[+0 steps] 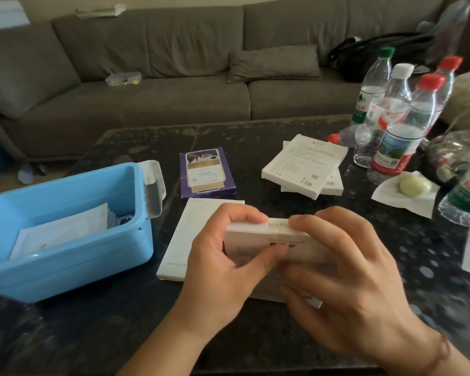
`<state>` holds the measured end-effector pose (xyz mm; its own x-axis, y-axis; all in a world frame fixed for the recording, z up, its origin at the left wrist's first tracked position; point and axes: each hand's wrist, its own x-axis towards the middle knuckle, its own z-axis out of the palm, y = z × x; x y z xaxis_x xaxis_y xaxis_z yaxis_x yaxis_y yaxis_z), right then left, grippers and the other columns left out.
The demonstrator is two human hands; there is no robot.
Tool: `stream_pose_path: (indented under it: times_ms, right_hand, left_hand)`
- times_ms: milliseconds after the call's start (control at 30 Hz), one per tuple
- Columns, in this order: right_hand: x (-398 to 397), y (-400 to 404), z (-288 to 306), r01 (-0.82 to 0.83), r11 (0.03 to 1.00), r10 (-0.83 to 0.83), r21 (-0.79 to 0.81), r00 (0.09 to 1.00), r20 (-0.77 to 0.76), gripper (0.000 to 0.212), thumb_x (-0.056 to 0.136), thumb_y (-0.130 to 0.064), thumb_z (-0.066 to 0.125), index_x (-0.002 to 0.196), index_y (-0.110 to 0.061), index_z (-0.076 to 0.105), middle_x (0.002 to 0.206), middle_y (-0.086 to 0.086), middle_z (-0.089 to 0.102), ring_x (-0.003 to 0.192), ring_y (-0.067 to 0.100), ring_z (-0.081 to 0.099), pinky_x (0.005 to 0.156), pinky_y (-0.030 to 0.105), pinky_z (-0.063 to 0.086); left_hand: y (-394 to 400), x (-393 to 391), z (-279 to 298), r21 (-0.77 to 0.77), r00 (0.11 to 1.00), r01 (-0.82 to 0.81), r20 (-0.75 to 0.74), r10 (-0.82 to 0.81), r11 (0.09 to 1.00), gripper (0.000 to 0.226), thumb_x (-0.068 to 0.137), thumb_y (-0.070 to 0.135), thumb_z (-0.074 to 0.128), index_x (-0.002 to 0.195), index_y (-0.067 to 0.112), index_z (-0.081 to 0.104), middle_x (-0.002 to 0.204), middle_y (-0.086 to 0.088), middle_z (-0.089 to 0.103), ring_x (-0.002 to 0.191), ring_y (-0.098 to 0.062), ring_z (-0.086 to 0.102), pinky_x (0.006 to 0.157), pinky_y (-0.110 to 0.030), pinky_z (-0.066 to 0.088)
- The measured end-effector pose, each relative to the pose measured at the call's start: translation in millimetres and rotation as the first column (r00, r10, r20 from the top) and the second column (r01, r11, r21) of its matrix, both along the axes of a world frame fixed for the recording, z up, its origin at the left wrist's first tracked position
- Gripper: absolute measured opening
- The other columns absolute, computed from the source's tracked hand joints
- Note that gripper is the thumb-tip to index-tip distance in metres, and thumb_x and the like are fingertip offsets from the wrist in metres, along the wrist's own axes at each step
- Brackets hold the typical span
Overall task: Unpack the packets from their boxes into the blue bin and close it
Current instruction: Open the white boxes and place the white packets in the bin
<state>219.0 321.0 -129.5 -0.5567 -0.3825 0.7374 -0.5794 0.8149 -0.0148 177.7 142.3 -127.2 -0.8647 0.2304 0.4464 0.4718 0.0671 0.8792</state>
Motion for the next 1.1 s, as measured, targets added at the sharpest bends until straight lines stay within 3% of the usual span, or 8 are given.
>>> stream_pose_path:
  times_ms: [100, 267, 367, 433, 633, 800, 900, 1100]
  right_hand:
    - [2, 7, -3, -0.154, 0.971, 0.162, -0.184, 0.986, 0.033, 0.007, 0.079, -0.020, 0.072, 0.080, -0.014, 0.071, 0.131, 0.010, 0.048, 0.119, 0.037, 0.049, 0.092, 0.044, 0.045]
    - [3, 6, -17, 0.012, 0.671, 0.324, -0.741, 0.894, 0.308, 0.076, 0.075, -0.019, 0.071, 0.134, -0.039, 0.027, 0.140, -0.003, 0.045, 0.129, 0.023, 0.050, 0.088, 0.042, 0.056]
    - [-4, 15, -25, 0.335, 0.843, 0.194, -0.421, 0.540, 0.819, 0.082, 0.080, -0.019, 0.069, 0.128, -0.050, 0.012, 0.115, -0.041, 0.053, 0.107, -0.011, 0.056, 0.087, 0.026, 0.056]
    - [-13, 23, -29, 0.389, 0.841, 0.217, -0.375, 0.392, 0.894, 0.067, 0.083, -0.013, 0.071, 0.117, -0.044, 0.022, 0.103, -0.031, 0.065, 0.089, 0.001, 0.066, 0.077, 0.028, 0.057]
    - [-45, -4, -24, 0.554, 0.437, 0.555, -0.709, 0.454, 0.697, 0.036, 0.086, -0.001, 0.068, 0.106, -0.014, 0.042, 0.086, 0.014, 0.073, 0.060, 0.030, 0.066, 0.051, 0.035, 0.051]
    - [-58, -27, -38, 0.506, 0.792, 0.081, -0.342, 0.469, 0.880, 0.014, 0.087, -0.039, 0.069, 0.095, -0.028, 0.065, 0.087, -0.008, 0.071, 0.066, 0.009, 0.068, 0.062, 0.027, 0.057]
    - [-64, -21, -30, 0.563, 0.780, -0.116, -0.273, 0.559, 0.821, 0.017, 0.084, -0.047, 0.068, 0.094, -0.034, 0.066, 0.088, -0.017, 0.066, 0.071, 0.002, 0.063, 0.069, 0.022, 0.055]
    - [-109, 3, -20, 0.832, 0.014, 0.640, -0.554, 0.418, 0.644, 0.054, 0.093, -0.041, 0.060, 0.131, -0.004, 0.050, 0.114, 0.015, 0.066, 0.091, 0.029, 0.071, 0.063, 0.038, 0.055]
  left_hand:
    - [-2, -3, -7, -0.098, 1.000, 0.007, -0.026, -0.009, 0.995, 0.047, 0.075, 0.039, 0.080, 0.110, 0.044, 0.051, 0.113, 0.014, 0.058, 0.109, -0.020, 0.063, 0.071, -0.032, 0.062]
    - [-3, -4, -17, -0.197, 0.999, 0.011, 0.044, -0.002, 0.980, 0.085, 0.071, 0.037, 0.076, 0.123, 0.074, 0.021, 0.125, 0.023, 0.048, 0.123, -0.004, 0.052, 0.089, -0.024, 0.057]
    - [0, -7, -19, -0.101, 0.995, -0.019, 0.100, 0.029, 0.995, 0.095, 0.073, 0.031, 0.078, 0.132, 0.071, 0.015, 0.122, 0.021, 0.059, 0.120, -0.002, 0.058, 0.087, -0.017, 0.055]
    - [-1, -12, -17, 0.007, 0.982, -0.112, 0.153, 0.110, 0.994, 0.095, 0.074, 0.022, 0.080, 0.137, 0.059, 0.018, 0.121, 0.024, 0.064, 0.114, 0.003, 0.061, 0.083, -0.014, 0.054]
    - [-25, -26, -12, -0.325, 0.899, -0.374, 0.102, 0.425, 0.868, 0.102, 0.083, 0.046, 0.062, 0.151, 0.043, -0.014, 0.163, 0.010, 0.013, 0.146, -0.004, 0.024, 0.112, -0.033, 0.032]
    - [-40, -14, -18, -0.811, 0.954, -0.089, 0.097, 0.283, 0.579, 0.091, 0.085, 0.065, 0.054, 0.151, 0.050, -0.006, 0.150, 0.031, -0.036, 0.144, -0.002, -0.027, 0.124, -0.043, 0.005]
    - [-45, -8, -25, -0.922, 0.968, -0.057, 0.043, 0.248, 0.383, 0.098, 0.081, 0.069, 0.058, 0.149, 0.051, -0.011, 0.149, 0.023, -0.041, 0.145, -0.012, -0.031, 0.124, -0.044, 0.001]
    - [-48, -21, -40, -0.878, 0.941, -0.223, -0.081, 0.328, 0.424, 0.090, 0.084, 0.067, 0.055, 0.154, 0.040, 0.005, 0.159, 0.015, -0.017, 0.150, -0.010, -0.006, 0.122, -0.034, 0.013]
